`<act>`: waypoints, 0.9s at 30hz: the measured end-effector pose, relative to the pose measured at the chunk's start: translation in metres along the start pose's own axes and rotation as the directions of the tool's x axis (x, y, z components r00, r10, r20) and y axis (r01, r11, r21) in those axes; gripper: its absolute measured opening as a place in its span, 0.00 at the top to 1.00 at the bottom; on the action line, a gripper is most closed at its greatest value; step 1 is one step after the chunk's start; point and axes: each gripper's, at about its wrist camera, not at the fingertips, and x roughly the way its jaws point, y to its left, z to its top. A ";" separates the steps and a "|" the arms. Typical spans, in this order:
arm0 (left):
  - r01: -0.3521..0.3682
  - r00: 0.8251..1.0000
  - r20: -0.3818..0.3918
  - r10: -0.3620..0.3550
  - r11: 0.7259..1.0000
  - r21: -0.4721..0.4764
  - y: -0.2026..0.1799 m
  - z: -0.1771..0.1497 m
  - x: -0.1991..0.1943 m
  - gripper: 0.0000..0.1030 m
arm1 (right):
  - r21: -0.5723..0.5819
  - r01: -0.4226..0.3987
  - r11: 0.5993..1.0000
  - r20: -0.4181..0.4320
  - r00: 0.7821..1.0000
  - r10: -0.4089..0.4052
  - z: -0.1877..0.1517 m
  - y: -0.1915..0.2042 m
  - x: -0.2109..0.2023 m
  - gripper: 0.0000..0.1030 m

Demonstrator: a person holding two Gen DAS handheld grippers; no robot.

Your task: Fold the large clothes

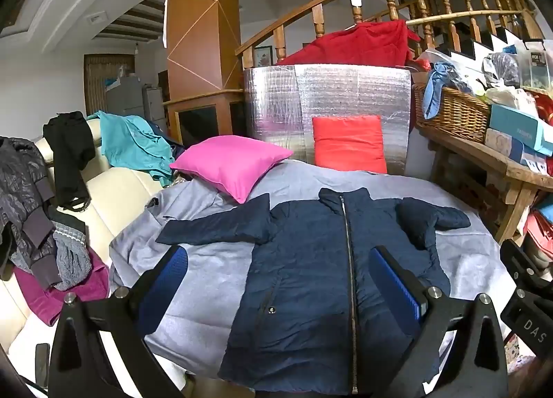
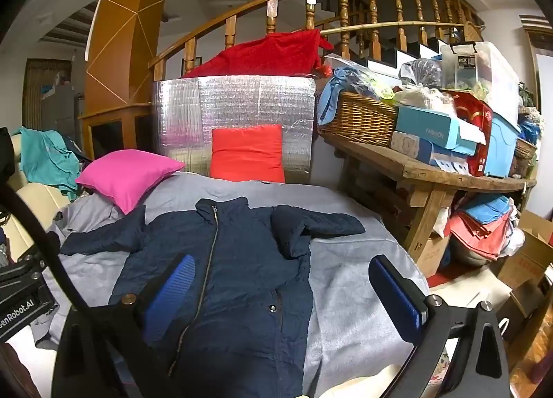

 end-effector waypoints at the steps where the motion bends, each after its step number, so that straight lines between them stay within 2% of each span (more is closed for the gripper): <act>1: 0.000 1.000 -0.001 0.000 1.000 0.000 -0.001 0.000 0.000 0.00 | 0.005 0.004 1.000 0.001 1.000 -0.004 0.000 0.004 0.001 0.01; 17: -0.006 1.000 -0.018 0.006 1.000 0.008 -0.004 -0.002 0.006 0.00 | 0.001 0.004 1.000 -0.007 1.000 -0.004 -0.009 0.006 0.001 0.01; 27: -0.022 0.999 -0.026 0.023 1.000 0.009 -0.002 -0.004 0.017 0.00 | -0.005 0.003 1.000 -0.022 1.000 -0.003 -0.002 0.000 0.016 0.01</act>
